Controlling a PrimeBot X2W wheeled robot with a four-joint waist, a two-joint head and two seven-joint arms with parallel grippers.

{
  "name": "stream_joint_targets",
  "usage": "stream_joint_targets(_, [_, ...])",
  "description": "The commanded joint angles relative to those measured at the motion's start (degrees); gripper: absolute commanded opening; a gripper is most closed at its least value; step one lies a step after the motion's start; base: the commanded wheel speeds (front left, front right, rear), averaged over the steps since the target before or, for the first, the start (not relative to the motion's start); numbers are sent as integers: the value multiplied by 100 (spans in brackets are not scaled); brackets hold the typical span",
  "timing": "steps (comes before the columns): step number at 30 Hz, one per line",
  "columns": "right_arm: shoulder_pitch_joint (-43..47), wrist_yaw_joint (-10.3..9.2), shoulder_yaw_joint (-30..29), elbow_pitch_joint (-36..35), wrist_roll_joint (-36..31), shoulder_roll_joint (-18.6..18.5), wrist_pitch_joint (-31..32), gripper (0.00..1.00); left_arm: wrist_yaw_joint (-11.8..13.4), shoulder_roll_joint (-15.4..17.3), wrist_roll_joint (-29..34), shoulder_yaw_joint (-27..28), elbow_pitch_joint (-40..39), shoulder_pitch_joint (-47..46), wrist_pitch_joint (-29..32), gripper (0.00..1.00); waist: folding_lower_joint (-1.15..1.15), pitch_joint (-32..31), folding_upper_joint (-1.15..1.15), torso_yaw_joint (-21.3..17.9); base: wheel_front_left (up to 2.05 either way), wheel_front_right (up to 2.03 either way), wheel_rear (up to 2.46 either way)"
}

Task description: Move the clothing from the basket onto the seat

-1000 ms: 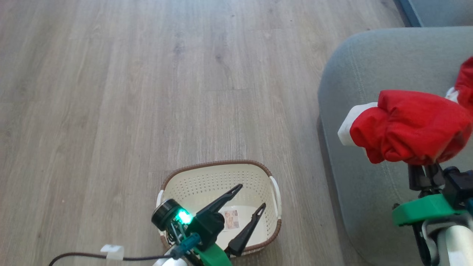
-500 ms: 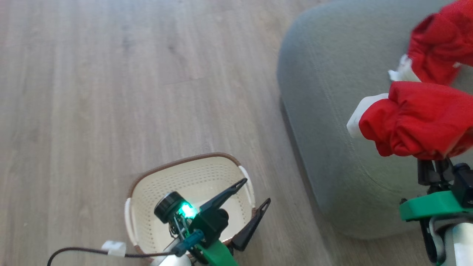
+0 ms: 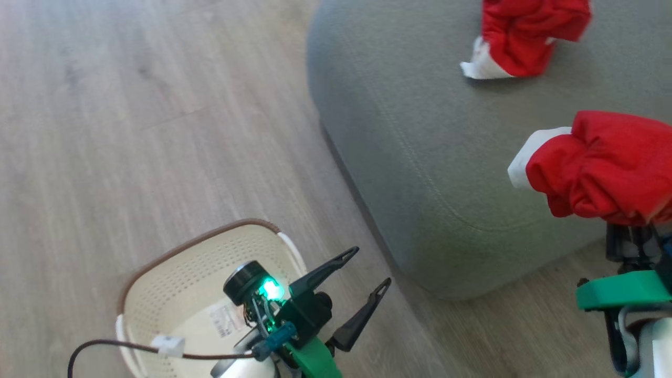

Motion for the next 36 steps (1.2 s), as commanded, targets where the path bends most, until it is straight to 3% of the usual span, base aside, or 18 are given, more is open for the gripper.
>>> stream_joint_targets(1, [-207,-1,71,-193,-27,-5,-37,0,-4,30,14,132,-220,-246,-29,100,0,61,0,-267,0,0,0])
stream_joint_targets(10, [-157,-1,-21,-145,-10,105,-37,0,-4,36,-16,21,-203,-293,-29,100,0,74,0,-494,0,0,0])
stream_joint_targets(23, [-451,-1,-318,-297,-14,-30,-37,0,-4,127,-25,-53,-221,-312,-29,100,0,256,0,-350,0,0,0])
stream_joint_targets(29, [-1130,-1,-678,-469,190,-394,-37,0,-4,309,7,-158,-250,-494,-29,100,0,802,0,-190,0,0,0])
stream_joint_targets(36, [-2293,-1,-1100,-475,398,-653,-37,0,-4,806,42,-396,-348,-931,-29,100,0,1796,0,15,0,0,0])
